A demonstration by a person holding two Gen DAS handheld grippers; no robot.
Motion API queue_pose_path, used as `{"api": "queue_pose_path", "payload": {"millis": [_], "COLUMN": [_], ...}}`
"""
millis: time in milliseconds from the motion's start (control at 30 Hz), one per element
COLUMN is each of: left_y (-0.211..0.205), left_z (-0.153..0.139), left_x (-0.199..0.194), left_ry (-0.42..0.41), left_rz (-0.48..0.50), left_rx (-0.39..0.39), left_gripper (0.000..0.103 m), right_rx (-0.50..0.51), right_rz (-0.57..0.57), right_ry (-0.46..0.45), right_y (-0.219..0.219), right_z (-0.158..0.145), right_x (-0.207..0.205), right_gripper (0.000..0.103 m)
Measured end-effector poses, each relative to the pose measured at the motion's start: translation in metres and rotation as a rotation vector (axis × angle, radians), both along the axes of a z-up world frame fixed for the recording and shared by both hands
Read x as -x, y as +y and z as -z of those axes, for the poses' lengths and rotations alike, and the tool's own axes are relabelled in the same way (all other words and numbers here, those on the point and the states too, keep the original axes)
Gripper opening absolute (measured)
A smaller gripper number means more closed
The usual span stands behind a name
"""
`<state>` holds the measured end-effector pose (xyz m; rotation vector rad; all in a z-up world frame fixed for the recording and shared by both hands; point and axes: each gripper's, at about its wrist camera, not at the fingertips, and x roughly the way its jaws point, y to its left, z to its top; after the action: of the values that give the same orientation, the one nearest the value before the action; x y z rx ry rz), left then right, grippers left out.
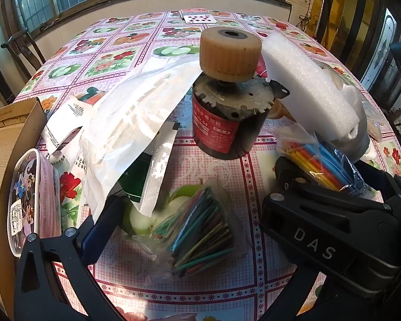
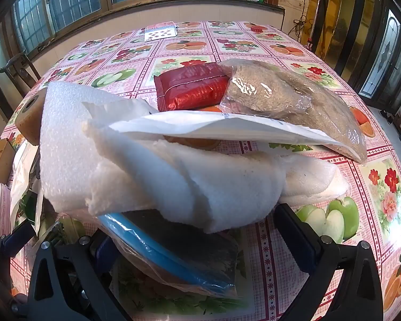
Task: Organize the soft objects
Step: 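Grasp the dark packet in a clear bag with the right tool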
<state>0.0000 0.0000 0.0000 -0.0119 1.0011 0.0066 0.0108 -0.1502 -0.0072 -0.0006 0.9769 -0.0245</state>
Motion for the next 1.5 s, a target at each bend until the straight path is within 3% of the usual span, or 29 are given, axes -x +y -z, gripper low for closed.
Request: {"api": "queue_pose_path", "payload": {"millis": [400,567,700,1167,1500], "left_y": [0.000,0.014,0.021,0.016,0.013], "left_z": [0.000,-0.005,-0.020,-0.049,-0.054], "left_x": [0.000,0.004,0.018,0.058,0.063], "left_ry": [-0.001,-0.032,-0.098,-0.227,-0.243], "left_rz": [-0.003,-0.049,-0.079,-0.074,-0.069], "left_rx": [0.000,0.027,0.028,0.013,-0.001], "left_gripper": [0.103,0.103,0.103,0.103,0.103], "right_rx": [0.000,0.004,-0.036,-0.047,-0.033], "right_rz": [0.002,0.007,0.013,-0.019,-0.030], "right_ry": [-0.001,-0.007,-0.107,-0.273,-0.307], "right_y": [-0.001,-0.001,-0.010,-0.013,-0.013], "right_z": [0.002,0.001,-0.022,-0.067,-0.079], "right_x": [-0.002,-0.001,0.015,0.082,0.097], "right_gripper": [0.103,0.103,0.103,0.103,0.103]}}
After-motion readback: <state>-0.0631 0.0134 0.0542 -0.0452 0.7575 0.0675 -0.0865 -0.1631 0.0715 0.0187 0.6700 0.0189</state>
